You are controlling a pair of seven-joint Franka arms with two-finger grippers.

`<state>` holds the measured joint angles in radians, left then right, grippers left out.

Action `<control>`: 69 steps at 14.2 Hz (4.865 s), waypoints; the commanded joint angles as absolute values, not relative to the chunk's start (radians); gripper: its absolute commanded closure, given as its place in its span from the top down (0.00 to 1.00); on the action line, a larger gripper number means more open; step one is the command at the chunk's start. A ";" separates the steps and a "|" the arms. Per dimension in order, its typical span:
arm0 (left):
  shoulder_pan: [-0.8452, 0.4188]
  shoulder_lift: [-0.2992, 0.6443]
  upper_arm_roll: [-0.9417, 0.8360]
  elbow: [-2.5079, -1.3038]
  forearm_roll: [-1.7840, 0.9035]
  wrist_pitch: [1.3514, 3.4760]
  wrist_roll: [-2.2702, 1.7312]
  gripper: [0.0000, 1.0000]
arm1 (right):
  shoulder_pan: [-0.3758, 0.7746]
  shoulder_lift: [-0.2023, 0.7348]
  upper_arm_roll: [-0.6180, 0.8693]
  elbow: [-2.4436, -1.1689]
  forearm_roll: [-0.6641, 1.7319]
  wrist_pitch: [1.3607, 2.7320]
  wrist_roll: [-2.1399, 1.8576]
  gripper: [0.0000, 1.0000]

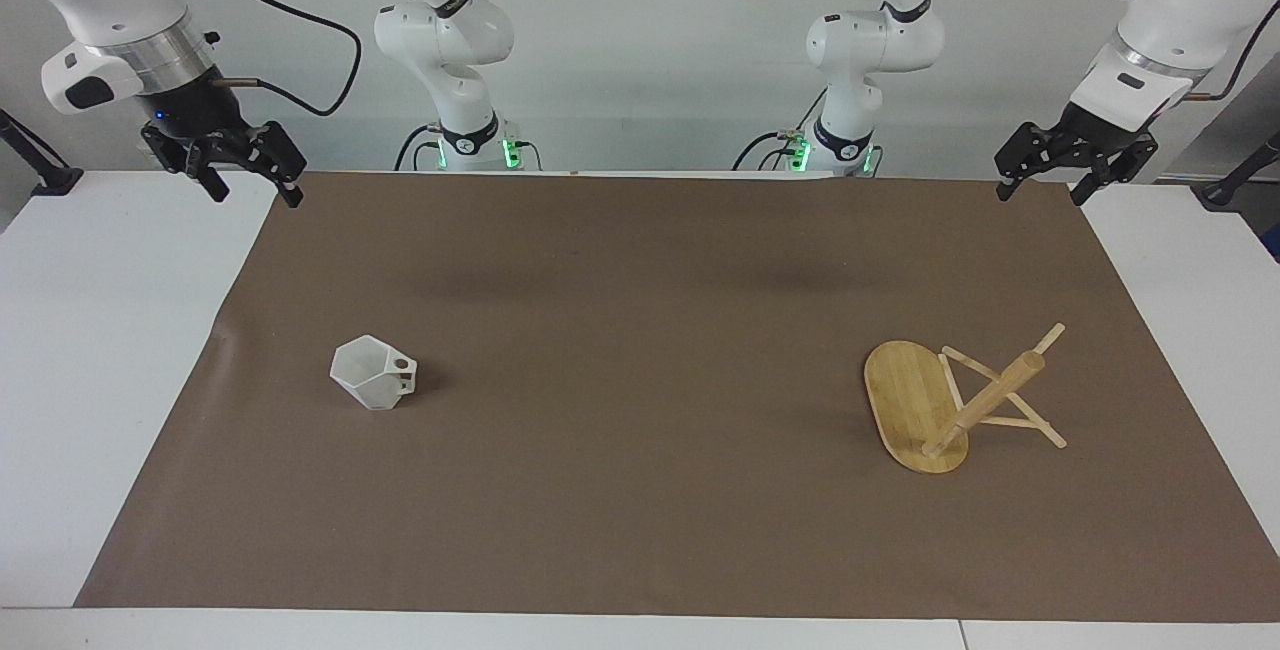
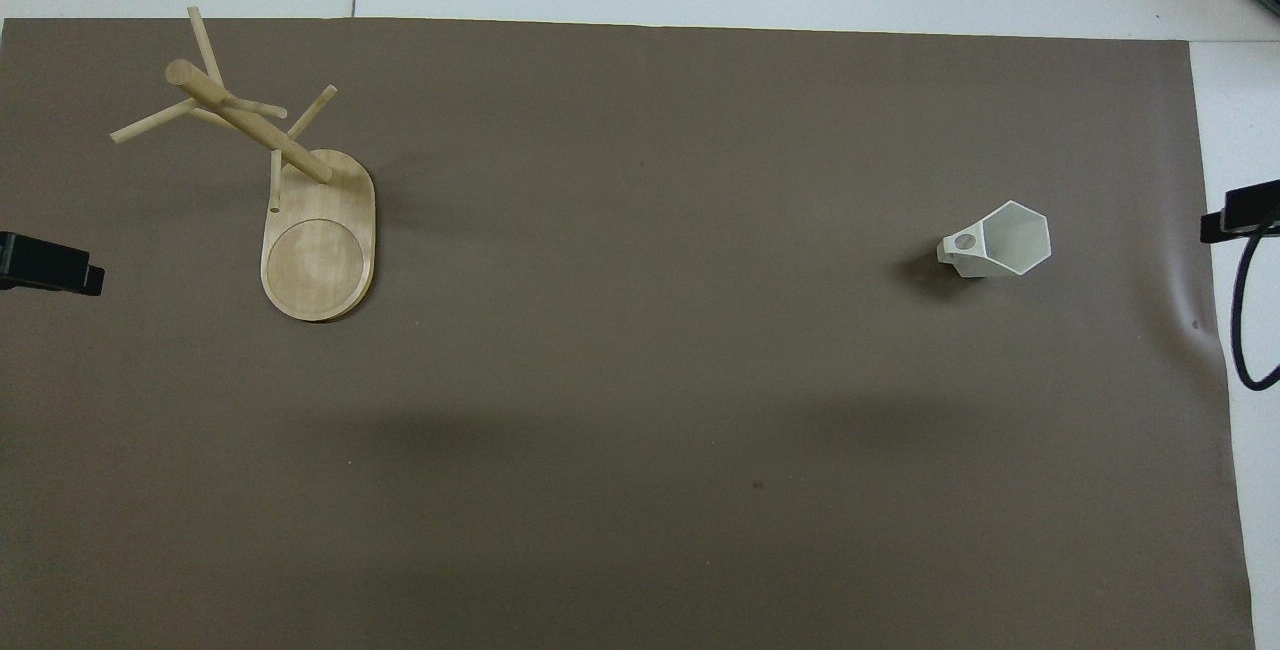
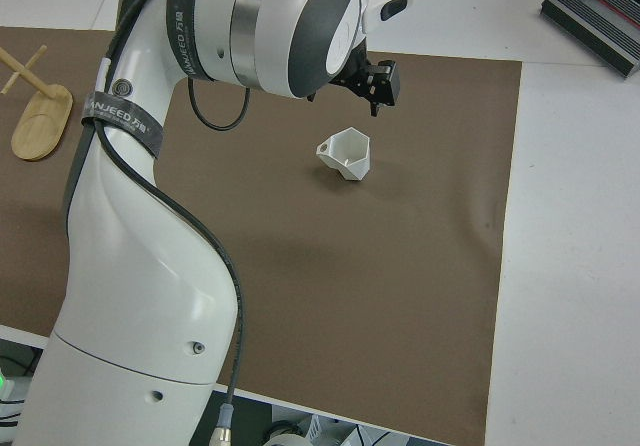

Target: Hang cup on rack

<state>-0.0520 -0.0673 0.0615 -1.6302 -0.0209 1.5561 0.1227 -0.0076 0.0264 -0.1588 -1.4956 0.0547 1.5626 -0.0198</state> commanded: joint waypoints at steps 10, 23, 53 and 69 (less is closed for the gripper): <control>-0.041 -0.078 0.052 -1.634 -0.002 1.542 0.123 1.00 | -0.008 0.015 -0.147 -1.508 0.049 1.559 -0.043 1.00; -0.041 -0.077 0.052 -1.634 -0.002 1.542 0.123 1.00 | -0.002 -0.008 -0.147 -1.577 0.051 1.653 -0.051 1.00; -0.041 -0.077 0.052 -1.634 -0.002 1.542 0.121 1.00 | 0.026 0.210 -0.138 -1.980 0.044 2.344 -0.141 1.00; -0.041 -0.077 0.052 -1.634 -0.002 1.542 0.123 1.00 | 0.009 0.212 -0.146 -2.000 0.057 2.364 -0.187 0.75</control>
<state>-0.0519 -0.0673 0.0615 -1.6302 -0.0209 1.5556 0.1227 0.0187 0.2249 -0.1521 -1.9765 0.0548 2.3394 -0.1804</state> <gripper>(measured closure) 0.000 0.123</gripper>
